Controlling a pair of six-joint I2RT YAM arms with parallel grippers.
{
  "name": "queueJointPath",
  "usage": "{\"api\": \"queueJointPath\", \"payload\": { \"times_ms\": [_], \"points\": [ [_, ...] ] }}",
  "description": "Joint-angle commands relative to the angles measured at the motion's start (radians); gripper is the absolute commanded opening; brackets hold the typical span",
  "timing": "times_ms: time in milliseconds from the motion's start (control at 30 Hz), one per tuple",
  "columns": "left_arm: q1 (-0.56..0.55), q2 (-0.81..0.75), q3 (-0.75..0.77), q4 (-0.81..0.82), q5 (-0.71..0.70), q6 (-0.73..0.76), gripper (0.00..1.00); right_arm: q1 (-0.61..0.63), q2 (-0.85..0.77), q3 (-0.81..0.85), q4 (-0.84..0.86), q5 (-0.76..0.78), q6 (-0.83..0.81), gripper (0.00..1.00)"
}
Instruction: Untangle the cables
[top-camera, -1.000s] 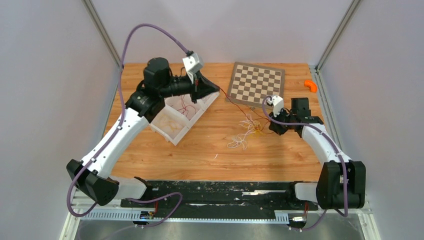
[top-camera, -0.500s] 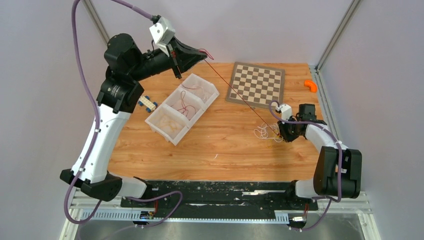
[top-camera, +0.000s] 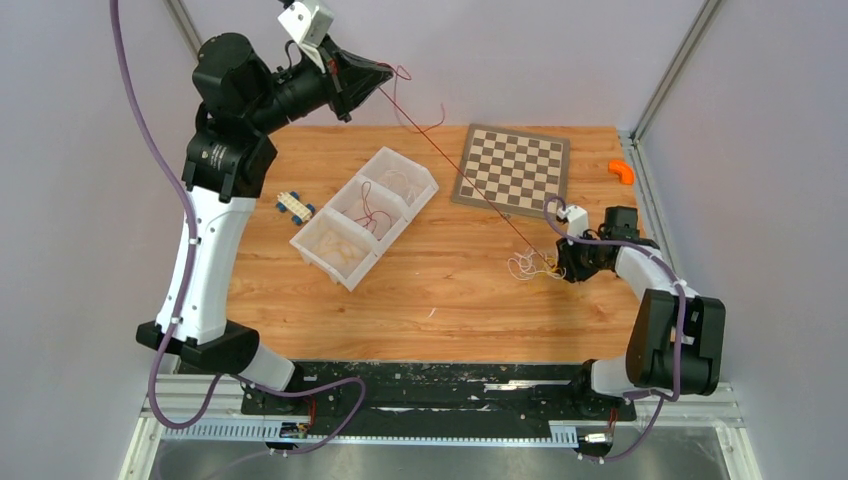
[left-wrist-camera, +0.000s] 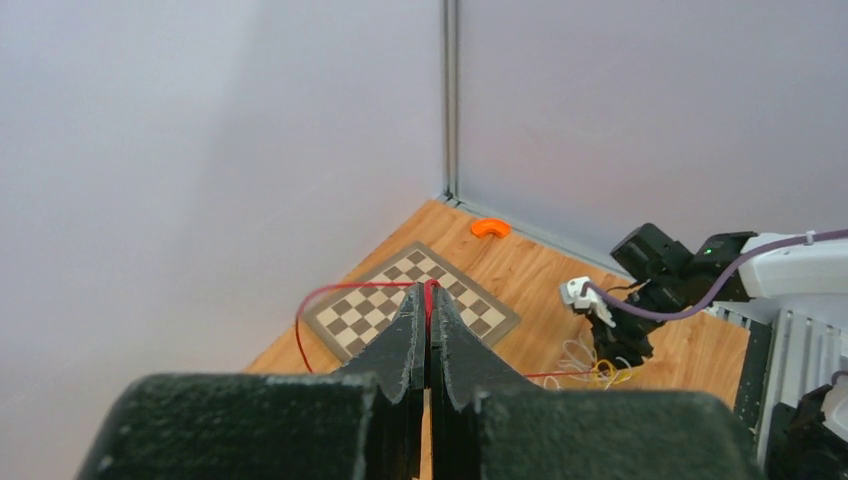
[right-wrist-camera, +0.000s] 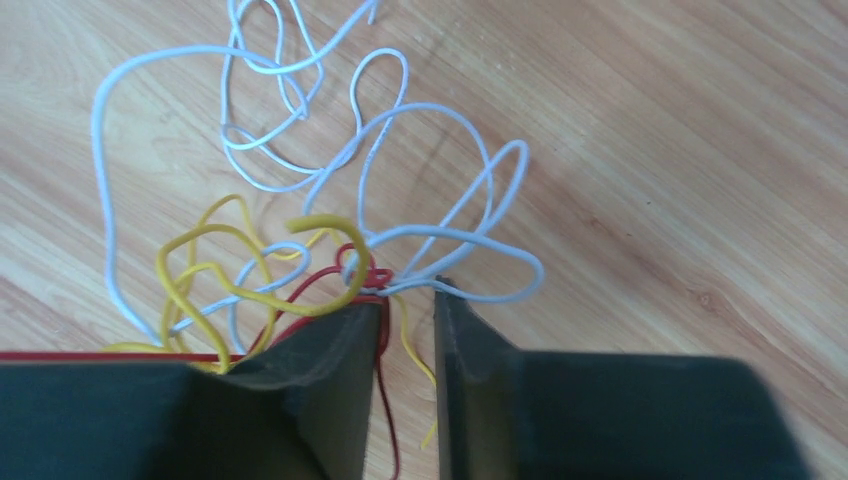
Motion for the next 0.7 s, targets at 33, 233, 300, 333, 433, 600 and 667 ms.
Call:
{"api": "queueJointPath", "payload": {
  "times_ms": [33, 233, 300, 333, 433, 600, 667],
  "points": [
    [0.061, -0.092, 0.043, 0.196, -0.161, 0.068, 0.00, -0.133, -0.053, 0.060, -0.187, -0.071, -0.146, 0.16],
    [0.086, -0.106, -0.029, 0.095, -0.238, 0.169, 0.00, -0.165, -0.121, 0.219, -0.475, -0.354, -0.231, 0.06],
    [0.090, -0.117, -0.105, 0.027, -0.202, 0.187, 0.00, -0.164, -0.157, 0.291, -0.557, -0.468, -0.230, 0.04],
    [0.090, -0.128, -0.137, -0.030, -0.139, 0.185, 0.00, -0.165, -0.176, 0.318, -0.583, -0.526, -0.222, 0.02],
    [0.087, -0.177, -0.411, -0.077, 0.040, 0.143, 0.00, -0.155, -0.233, 0.368, -0.605, -0.642, -0.166, 0.00],
    [0.014, -0.260, -0.794, -0.123, 0.161, 0.283, 0.00, -0.101, -0.303, 0.394, -0.604, -0.700, -0.103, 0.00],
    [-0.033, -0.256, -0.836, -0.190, 0.172, 0.389, 0.08, -0.071, -0.318, 0.401, -0.591, -0.709, -0.072, 0.00]
  ]
}}
